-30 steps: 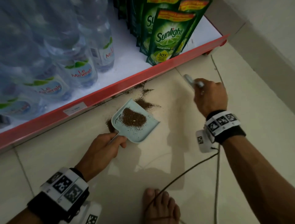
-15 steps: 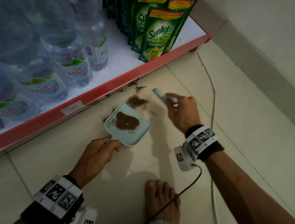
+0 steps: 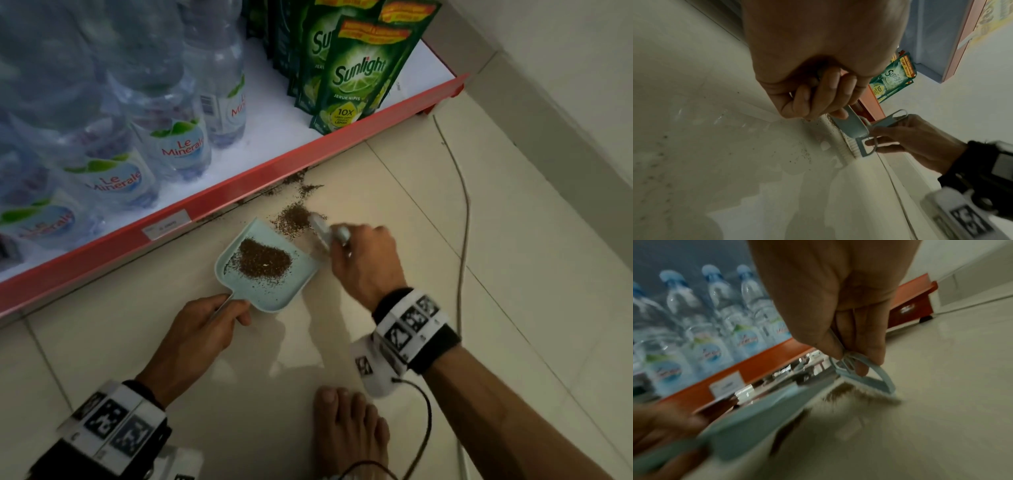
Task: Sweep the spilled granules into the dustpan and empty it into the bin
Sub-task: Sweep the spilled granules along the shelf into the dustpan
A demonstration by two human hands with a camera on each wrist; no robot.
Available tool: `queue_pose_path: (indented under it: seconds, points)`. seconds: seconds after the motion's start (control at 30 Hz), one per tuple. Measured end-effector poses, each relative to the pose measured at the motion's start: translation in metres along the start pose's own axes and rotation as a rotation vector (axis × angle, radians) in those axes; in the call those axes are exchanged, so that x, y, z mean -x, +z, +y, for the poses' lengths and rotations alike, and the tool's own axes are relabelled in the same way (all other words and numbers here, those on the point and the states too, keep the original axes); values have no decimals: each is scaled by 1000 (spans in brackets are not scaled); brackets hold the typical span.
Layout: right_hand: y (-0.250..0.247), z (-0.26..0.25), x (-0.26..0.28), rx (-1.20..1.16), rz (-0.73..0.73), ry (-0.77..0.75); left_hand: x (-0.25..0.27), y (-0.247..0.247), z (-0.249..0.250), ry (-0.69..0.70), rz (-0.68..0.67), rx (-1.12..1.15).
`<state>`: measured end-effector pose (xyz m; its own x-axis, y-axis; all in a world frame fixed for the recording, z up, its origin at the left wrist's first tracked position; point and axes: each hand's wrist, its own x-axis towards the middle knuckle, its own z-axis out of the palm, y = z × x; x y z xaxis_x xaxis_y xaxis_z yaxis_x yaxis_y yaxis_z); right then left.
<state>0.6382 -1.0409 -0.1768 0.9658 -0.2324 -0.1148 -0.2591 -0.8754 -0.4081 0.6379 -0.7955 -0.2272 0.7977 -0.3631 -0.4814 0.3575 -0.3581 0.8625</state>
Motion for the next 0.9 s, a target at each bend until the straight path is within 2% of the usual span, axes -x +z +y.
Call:
queue_pose_path:
  seconds: [0.17, 0.23, 0.33, 0.43, 0.6, 0.7, 0.8, 0.9]
  points:
    - [-39, 33, -83, 224, 248, 204, -4, -8, 2, -8, 31, 10]
    - [-43, 46, -118, 299, 257, 277, -6, -12, 3, -14, 56, 27]
    - [-34, 49, -147, 313, 184, 320, -9, -15, 4, -13, 69, 36]
    - [-13, 31, -149, 281, 122, 202, -9, -16, 5, -11, 68, 36]
    - [5, 4, -107, 157, -131, -296, -7, -17, 5, -15, 70, 31]
    - [-10, 9, -85, 110, -168, -455, -6, -18, 6, -21, 71, 33]
    - [-26, 27, -90, 87, -11, -419, -6, -17, 7, -26, 68, 38]
    - [-34, 46, -114, 202, 141, -201, -7, -14, 9, -30, 66, 24]
